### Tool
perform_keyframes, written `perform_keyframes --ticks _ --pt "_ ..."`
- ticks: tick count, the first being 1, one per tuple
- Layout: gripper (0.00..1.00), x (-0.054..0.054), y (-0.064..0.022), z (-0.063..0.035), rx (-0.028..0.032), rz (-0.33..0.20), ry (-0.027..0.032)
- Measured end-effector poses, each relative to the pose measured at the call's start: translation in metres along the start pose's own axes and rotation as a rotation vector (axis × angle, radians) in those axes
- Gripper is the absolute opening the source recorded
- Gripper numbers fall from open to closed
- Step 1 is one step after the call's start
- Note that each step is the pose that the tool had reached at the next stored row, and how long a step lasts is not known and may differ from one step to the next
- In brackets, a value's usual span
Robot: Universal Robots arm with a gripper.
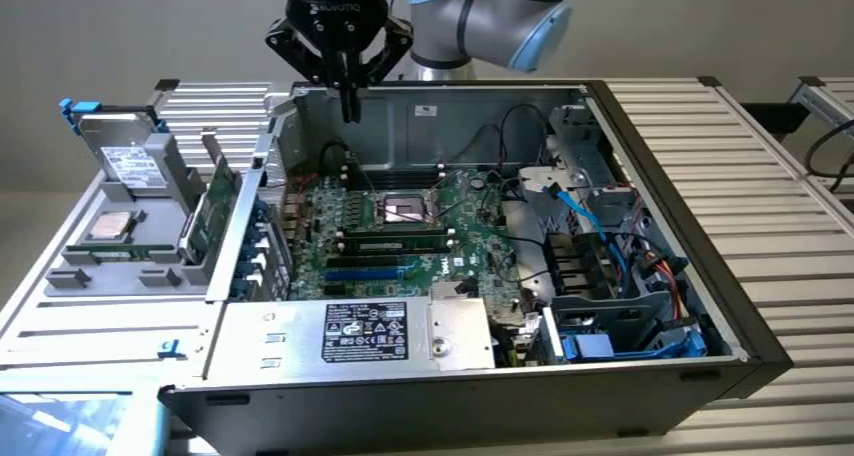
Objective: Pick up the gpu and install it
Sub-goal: 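Reach for the gpu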
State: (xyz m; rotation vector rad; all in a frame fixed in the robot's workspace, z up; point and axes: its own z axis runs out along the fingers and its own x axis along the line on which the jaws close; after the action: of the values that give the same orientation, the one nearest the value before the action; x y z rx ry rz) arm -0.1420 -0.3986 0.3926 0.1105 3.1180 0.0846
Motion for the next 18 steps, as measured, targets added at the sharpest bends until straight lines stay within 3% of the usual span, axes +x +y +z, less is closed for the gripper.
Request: perform_keyframes --ticks 18 --pt "0.12 0.082 -0.0034 -0.0007 -0.0097 0.0 0.0007"
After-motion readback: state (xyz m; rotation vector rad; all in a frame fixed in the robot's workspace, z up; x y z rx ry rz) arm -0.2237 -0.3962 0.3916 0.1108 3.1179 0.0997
